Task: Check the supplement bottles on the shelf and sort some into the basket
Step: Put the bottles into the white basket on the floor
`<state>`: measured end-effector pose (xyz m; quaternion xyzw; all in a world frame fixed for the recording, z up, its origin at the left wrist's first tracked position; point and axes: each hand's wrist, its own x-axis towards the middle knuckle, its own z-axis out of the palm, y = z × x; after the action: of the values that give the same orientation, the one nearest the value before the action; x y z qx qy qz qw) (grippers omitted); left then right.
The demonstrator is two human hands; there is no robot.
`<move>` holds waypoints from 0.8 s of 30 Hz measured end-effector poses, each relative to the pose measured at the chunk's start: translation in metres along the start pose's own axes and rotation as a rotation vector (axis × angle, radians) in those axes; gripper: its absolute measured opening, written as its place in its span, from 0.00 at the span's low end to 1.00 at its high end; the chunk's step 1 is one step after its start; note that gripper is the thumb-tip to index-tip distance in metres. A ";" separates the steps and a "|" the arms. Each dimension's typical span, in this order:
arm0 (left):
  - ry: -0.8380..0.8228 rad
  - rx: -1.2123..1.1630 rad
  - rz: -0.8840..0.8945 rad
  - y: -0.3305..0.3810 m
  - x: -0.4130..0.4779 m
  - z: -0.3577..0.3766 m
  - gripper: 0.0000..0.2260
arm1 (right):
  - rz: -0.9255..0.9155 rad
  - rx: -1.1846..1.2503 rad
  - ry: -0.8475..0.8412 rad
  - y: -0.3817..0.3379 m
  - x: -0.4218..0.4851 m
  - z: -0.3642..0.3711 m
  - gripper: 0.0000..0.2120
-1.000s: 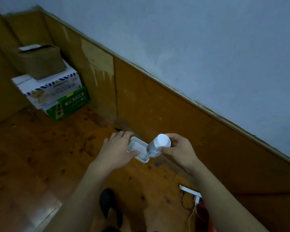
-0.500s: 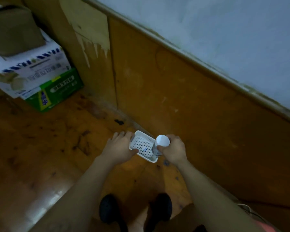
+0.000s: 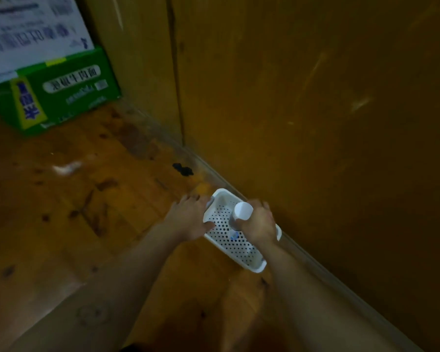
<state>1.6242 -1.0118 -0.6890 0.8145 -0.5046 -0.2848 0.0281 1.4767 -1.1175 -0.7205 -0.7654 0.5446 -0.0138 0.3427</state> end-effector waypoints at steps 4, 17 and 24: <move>0.047 0.023 -0.012 -0.020 0.035 0.041 0.34 | -0.083 -0.015 0.010 0.026 0.041 0.043 0.26; 0.100 0.008 0.032 -0.041 0.072 0.069 0.29 | -0.227 -0.171 0.095 0.034 0.096 0.111 0.13; 0.108 0.059 0.014 -0.046 0.081 0.069 0.27 | -0.356 -0.347 0.282 0.045 0.101 0.126 0.13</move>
<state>1.6539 -1.0403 -0.7972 0.8257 -0.5162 -0.2250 0.0333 1.5298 -1.1459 -0.8768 -0.8867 0.4381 -0.0864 0.1195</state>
